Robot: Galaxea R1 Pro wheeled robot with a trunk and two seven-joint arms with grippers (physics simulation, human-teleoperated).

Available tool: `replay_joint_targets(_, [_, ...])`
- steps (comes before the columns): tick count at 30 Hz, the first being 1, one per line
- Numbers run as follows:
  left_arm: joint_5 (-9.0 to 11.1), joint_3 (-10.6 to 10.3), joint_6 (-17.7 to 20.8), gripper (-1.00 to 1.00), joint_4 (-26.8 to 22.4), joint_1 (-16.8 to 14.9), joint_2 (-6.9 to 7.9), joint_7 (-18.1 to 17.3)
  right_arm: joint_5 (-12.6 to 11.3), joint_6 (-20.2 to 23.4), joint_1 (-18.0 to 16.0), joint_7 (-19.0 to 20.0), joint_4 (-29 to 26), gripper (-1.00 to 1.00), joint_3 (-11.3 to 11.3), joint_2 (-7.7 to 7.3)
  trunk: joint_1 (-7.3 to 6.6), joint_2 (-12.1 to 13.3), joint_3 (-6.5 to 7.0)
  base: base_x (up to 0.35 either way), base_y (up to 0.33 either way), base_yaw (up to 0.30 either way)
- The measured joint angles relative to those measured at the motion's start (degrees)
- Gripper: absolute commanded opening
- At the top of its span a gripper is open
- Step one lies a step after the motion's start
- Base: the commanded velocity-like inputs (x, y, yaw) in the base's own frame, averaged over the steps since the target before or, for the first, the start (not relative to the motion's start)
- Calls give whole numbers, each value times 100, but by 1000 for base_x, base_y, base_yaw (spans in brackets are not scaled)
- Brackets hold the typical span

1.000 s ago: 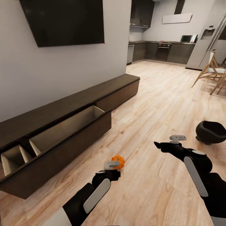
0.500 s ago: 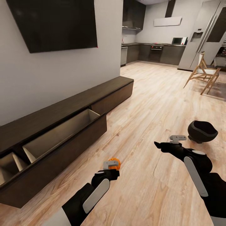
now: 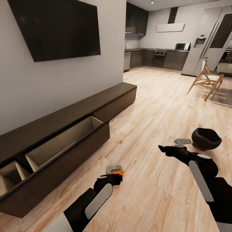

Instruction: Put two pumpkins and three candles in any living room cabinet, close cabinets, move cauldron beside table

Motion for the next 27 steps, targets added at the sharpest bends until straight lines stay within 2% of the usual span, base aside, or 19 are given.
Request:
replay_joint_targets(13, [0, 3, 0, 100, 13, 19, 10, 12, 0, -6, -6, -1, -3, 100, -1, 0, -286, 522, 354, 0, 0, 0])
replay_joint_targets(16, [53, 83, 1, 100, 17, 56, 21, 6, 5, -5, -5, -2, -4, 100, -21, -1, -351, 642, 436, 0, 0, 0])
replay_joint_targets(17, [85, 150, 1, 100, 17, 74, 22, 5, 9, -6, -4, -3, -2, 100, -38, -1, -373, 682, 463, 0, 0, 0])
replay_joint_targets(21, [209, 705, -11, 100, -5, 219, 32, -5, 15, -8, 0, -7, -3, 100, -129, 7, -461, 842, 573, 0, 0, -9])
replay_joint_targets(23, [226, 865, -14, 100, -15, 259, 33, -7, 14, -10, 0, -10, -4, 100, -141, 11, -505, 923, 627, 0, 0, -43])
replay_joint_targets(26, [249, 1299, -15, 100, -35, 367, 35, -20, 13, -13, 1, -14, -4, 100, -156, 22, -571, 1043, 709, 0, 0, -69])
replay_joint_targets(27, [253, 1367, -16, 100, -36, 383, 35, -23, 13, -15, 1, -15, -4, 100, -157, 24, -593, 1083, 736, 0, 0, -76])
